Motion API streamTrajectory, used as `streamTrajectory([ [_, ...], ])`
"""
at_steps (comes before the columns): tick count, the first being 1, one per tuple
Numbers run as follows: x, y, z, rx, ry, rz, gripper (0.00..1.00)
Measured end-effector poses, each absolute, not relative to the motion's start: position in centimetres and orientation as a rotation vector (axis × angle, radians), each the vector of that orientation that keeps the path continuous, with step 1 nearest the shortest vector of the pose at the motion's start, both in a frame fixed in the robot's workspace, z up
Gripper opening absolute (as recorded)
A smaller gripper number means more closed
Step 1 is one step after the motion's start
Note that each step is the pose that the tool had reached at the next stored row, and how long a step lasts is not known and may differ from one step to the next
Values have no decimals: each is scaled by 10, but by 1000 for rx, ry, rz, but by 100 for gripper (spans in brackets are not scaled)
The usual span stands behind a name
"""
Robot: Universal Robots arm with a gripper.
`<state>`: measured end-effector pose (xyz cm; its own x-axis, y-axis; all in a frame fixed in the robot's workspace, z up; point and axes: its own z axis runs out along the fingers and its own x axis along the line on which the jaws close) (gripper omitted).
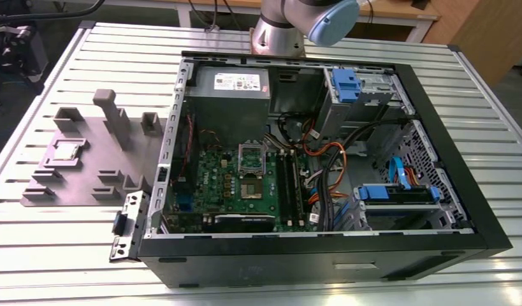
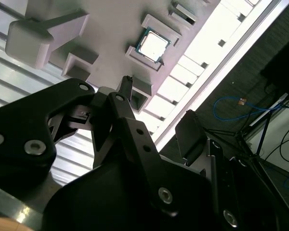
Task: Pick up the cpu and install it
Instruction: 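Pick up the cpu and move it towards the insertion slot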
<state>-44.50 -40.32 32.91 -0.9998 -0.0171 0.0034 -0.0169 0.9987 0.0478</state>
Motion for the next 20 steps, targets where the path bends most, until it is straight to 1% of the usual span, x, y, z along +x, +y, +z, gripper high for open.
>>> streamTrajectory([
  [20,-445,-403,323,27,-3137,-75,63],
])
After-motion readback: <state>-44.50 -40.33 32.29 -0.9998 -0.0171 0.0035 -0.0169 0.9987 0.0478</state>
